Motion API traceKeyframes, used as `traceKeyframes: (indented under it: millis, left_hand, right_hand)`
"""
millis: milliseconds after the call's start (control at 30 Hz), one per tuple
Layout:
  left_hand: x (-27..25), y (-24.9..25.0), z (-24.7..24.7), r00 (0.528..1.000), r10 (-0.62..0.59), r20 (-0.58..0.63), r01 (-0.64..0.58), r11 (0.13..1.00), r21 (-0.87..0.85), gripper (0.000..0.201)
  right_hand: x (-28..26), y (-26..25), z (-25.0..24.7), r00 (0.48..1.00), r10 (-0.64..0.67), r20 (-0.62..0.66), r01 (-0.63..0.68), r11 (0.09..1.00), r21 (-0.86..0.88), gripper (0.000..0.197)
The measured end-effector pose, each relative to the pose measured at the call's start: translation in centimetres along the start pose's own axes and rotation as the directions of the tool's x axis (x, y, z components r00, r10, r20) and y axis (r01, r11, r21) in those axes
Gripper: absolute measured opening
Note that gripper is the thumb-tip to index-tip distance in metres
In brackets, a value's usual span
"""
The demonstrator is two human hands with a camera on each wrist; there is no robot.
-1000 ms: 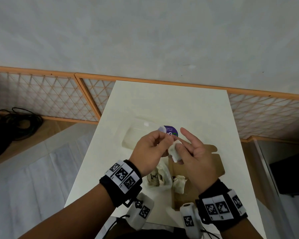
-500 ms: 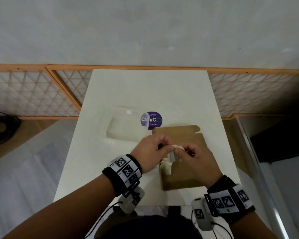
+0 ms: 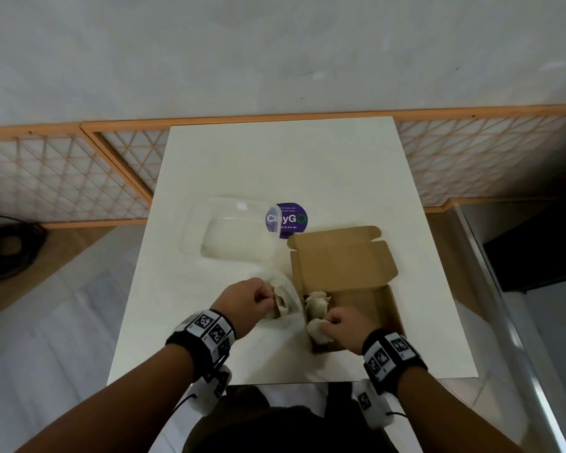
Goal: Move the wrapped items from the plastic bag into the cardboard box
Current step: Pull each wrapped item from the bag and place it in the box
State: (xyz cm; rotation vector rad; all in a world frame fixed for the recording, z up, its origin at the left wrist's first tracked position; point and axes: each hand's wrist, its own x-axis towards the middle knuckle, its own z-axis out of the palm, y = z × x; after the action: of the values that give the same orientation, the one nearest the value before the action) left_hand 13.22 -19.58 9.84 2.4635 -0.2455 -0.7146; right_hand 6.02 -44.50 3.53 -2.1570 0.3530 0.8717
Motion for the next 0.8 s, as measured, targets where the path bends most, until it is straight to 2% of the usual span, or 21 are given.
traceKeyframes:
  millis: [133, 200, 367, 567, 633, 700, 800]
  left_hand:
    - [0.4, -0.9, 0.5, 0.999, -0.046, 0.011, 0.045, 0.995, 0.086, 0.009]
    - [0.7, -0.7, 0.9, 0.999, -0.035, 0.026, 0.030, 0.987, 0.158, 0.010]
    - [2.4, 0.8, 2.4, 0.983, 0.092, 0.159, -0.149, 0.908, 0.392, 0.027]
    - [3.4, 1.6, 2.8, 0.970, 0.138, 0.201, -0.224, 0.834, 0.504, 0.029]
    - [3.2, 1.6, 2.4, 0.973, 0.143, 0.181, -0.209, 0.879, 0.429, 0.027]
    - [2.7, 1.4, 1.6, 0.981, 0.147, 0.125, -0.176, 0.947, 0.268, 0.022]
    - [0.9, 1.1, -0.4, 0.989, 0.130, 0.064, -0.128, 0.991, -0.026, 0.018]
  right_hand:
    - [1.3, -0.8, 0.8, 0.983, 0.048, -0.177, -0.047, 0.999, 0.008, 0.015]
    - [1.4, -1.0, 1.1, 0.970, 0.077, -0.229, -0.071, 0.997, 0.034, 0.016]
    - [0.5, -1.2, 1.0, 0.951, 0.111, -0.288, -0.063, 0.983, 0.174, 0.022]
    - [-2.7, -2.3, -0.8, 0.959, 0.049, -0.279, -0.009, 0.990, 0.143, 0.030]
    - [-3.6, -3.0, -1.4, 0.965, 0.007, -0.262, 0.029, 0.991, 0.131, 0.027]
    - [-4.3, -4.1, -1.9, 0.964, -0.055, -0.261, 0.082, 0.992, 0.095, 0.023]
    - [-5.1, -6.2, -2.6, 0.954, -0.165, -0.251, 0.192, 0.977, 0.087, 0.017]
